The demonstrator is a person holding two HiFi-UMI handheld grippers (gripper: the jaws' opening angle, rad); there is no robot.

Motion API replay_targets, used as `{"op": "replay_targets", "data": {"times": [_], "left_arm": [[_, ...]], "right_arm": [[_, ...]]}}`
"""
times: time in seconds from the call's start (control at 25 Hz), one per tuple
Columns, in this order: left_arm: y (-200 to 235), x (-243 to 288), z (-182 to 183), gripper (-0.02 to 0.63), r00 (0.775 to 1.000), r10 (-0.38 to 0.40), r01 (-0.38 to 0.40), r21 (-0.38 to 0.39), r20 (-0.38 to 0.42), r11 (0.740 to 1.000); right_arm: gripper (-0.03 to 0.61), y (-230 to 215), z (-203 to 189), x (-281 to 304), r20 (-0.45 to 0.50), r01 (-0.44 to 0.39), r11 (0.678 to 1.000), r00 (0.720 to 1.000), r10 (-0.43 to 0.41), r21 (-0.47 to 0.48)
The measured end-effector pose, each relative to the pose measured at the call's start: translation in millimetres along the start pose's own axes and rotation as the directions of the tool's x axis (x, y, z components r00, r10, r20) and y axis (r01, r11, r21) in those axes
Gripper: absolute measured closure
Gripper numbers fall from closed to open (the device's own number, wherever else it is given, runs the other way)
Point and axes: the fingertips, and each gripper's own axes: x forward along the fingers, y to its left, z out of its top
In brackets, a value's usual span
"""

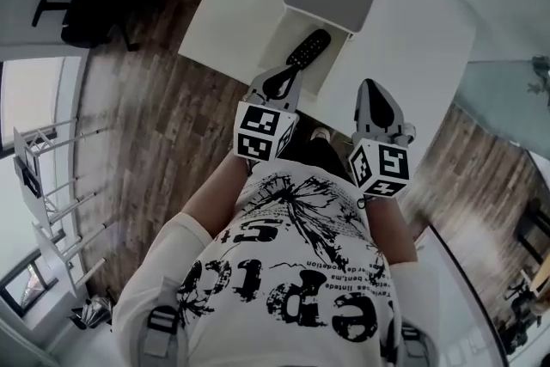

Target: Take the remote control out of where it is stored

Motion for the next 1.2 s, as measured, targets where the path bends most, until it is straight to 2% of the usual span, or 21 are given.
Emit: {"op": "replay_targets", "data": {"times": [0.2,0.32,0.44,0.56,0.76,0.96,1.2], "left_arm": [[15,31,-13,0.603,0.994,-0.048,0.049,0.011,-0.097,0.999],[10,46,-24,0.591,0.976,-0.123,0.13,0.025,-0.182,0.991],[12,58,-30,0.534,0.955,-0.166,0.179,0.029,-0.245,0.983],[17,72,-34,0.482,0.939,-0.164,0.187,0.048,-0.301,0.981],[19,97,-41,0.372,0.923,-0.16,0.201,0.082,-0.351,0.976],[18,118,-54,0.323,0.902,-0.124,0.202,0.15,-0.414,0.968],[17,130,-68,0.318,0.876,-0.096,0.203,0.181,-0.473,0.962]], "right_arm": [[0.579,3,-14,29,-0.061,0.016,1.0,0.998,-0.015,0.022],[0.579,5,-25,40,-0.102,0.019,0.999,0.995,-0.015,0.045],[0.578,6,-34,51,-0.136,0.027,0.997,0.991,-0.016,0.074],[0.578,4,-42,61,-0.162,0.028,0.995,0.987,-0.012,0.092],[0.578,-8,-45,75,-0.183,0.038,0.992,0.983,-0.016,0.117],[0.578,-25,-48,84,-0.195,0.047,0.989,0.981,-0.019,0.138],[0.578,-35,-54,89,-0.214,0.038,0.987,0.977,-0.003,0.159]]}}
